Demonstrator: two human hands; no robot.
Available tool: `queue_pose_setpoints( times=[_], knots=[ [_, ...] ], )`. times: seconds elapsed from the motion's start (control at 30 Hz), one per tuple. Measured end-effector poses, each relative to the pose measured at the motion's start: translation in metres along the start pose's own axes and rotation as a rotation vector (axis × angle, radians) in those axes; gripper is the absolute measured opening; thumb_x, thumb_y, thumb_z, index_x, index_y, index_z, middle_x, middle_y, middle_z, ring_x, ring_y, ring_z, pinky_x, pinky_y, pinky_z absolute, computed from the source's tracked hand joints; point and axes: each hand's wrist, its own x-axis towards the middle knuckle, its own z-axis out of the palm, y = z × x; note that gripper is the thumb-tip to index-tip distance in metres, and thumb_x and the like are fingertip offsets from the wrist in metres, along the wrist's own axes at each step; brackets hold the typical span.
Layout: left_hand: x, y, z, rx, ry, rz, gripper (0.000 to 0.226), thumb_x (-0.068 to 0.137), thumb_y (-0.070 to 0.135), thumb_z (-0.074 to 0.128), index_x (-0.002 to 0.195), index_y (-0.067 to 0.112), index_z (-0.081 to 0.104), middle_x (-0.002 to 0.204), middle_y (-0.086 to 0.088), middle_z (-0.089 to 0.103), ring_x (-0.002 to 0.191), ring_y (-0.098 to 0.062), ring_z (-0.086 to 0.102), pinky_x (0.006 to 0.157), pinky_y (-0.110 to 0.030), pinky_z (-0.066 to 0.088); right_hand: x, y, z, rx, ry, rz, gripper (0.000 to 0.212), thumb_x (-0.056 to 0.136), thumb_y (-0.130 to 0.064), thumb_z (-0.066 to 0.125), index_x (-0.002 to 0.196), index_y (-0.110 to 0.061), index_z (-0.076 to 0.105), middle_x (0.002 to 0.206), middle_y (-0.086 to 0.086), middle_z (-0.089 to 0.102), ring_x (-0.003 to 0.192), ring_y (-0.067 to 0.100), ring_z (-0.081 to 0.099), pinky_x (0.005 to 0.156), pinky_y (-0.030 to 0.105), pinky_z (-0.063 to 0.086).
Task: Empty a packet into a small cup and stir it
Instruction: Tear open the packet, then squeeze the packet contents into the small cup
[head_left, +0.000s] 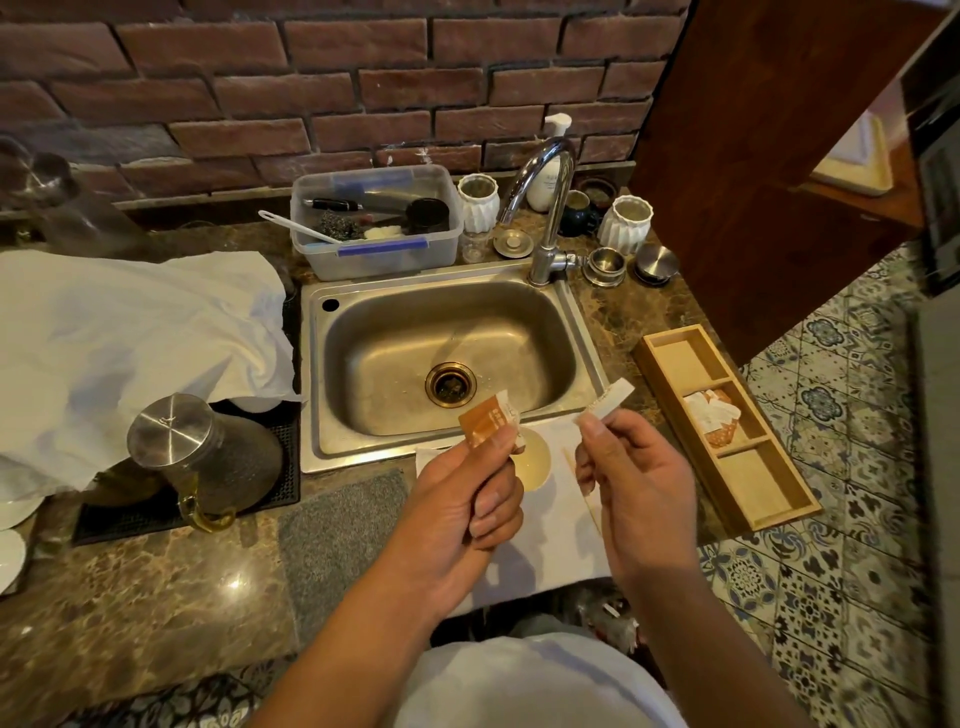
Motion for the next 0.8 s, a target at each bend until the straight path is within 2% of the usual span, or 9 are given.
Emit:
queue_pose_setpoints(
  times=[0.13,0.23,0.3,0.37,0.53,0.6,0.73,0.8],
  knots=[
    [-0.002,0.000,-0.001,0.068,-0.059,0.009,0.018,0.100,0.015,0.055,0.084,0.009,0.058,0.053,-0.004,0.044,0.040,-0.009,0.034,0.039,-0.018,0.028,0.000,0.000,-0.004,-0.075,0.002,0.015,0.027,0.079,-0.039,0.067,0.089,-0.015,0.073,0.071,0.007,0.064,0.068,0.025,0.055,0.062,0.036,0.047],
    [-0.003,0.000,-0.004,0.094,-0.111,-0.010,0.020,0.100,0.016,0.051,0.083,0.010,0.059,0.058,-0.008,0.048,0.043,-0.013,0.036,0.043,-0.026,0.022,-0.001,0.005,-0.008,-0.119,0.014,0.023,0.021,0.085,-0.036,0.066,0.091,-0.017,0.075,0.064,0.000,0.061,0.060,0.013,0.051,0.054,0.026,0.044],
    [-0.003,0.000,-0.007,0.121,-0.148,-0.040,0.025,0.099,0.022,0.047,0.082,0.010,0.061,0.059,-0.009,0.050,0.043,-0.015,0.036,0.045,-0.029,0.022,0.000,0.009,-0.011,-0.149,0.024,0.016,0.012,0.089,-0.030,0.067,0.090,-0.021,0.076,0.065,0.003,0.062,0.061,0.014,0.052,0.055,0.028,0.044],
    [-0.002,-0.001,-0.009,0.148,-0.163,-0.066,0.030,0.098,0.026,0.044,0.082,0.011,0.064,0.060,-0.010,0.051,0.043,-0.015,0.035,0.045,-0.028,0.026,-0.001,0.013,-0.016,-0.174,0.016,-0.008,0.011,0.086,-0.032,0.069,0.088,-0.023,0.076,0.065,0.002,0.063,0.062,0.014,0.054,0.055,0.027,0.045],
    [0.008,-0.015,-0.012,0.152,-0.144,-0.107,0.021,0.101,0.022,0.051,0.097,0.005,0.063,0.063,-0.013,0.052,0.043,-0.014,0.034,0.044,-0.023,0.032,0.001,0.026,-0.038,-0.186,0.060,-0.003,0.005,0.089,-0.016,0.073,0.091,-0.014,0.076,0.068,-0.003,0.065,0.061,0.005,0.055,0.055,0.017,0.045],
    [0.014,-0.024,-0.011,0.142,-0.100,-0.101,0.020,0.103,0.019,0.051,0.107,0.004,0.064,0.067,-0.012,0.056,0.042,-0.011,0.038,0.043,-0.021,0.032,0.003,0.033,-0.052,-0.219,0.105,0.022,0.004,0.089,-0.017,0.073,0.092,-0.016,0.076,0.071,-0.001,0.068,0.063,0.007,0.056,0.058,0.018,0.047],
    [0.024,-0.041,-0.008,0.142,-0.046,-0.081,0.017,0.098,0.019,0.057,0.110,0.009,0.063,0.069,-0.013,0.059,0.040,-0.010,0.037,0.045,-0.024,0.024,0.014,0.055,-0.084,-0.262,0.204,0.115,0.004,0.088,-0.024,0.074,0.091,-0.023,0.077,0.081,0.004,0.073,0.073,0.021,0.063,0.069,0.036,0.055],
    [0.029,-0.047,-0.005,0.141,-0.043,-0.093,0.014,0.097,0.020,0.058,0.106,0.012,0.067,0.070,-0.013,0.059,0.040,-0.010,0.038,0.047,-0.025,0.022,0.021,0.067,-0.101,-0.276,0.259,0.162,0.005,0.089,-0.025,0.074,0.092,-0.023,0.078,0.076,-0.002,0.073,0.068,0.013,0.062,0.064,0.029,0.054]
  ],
)
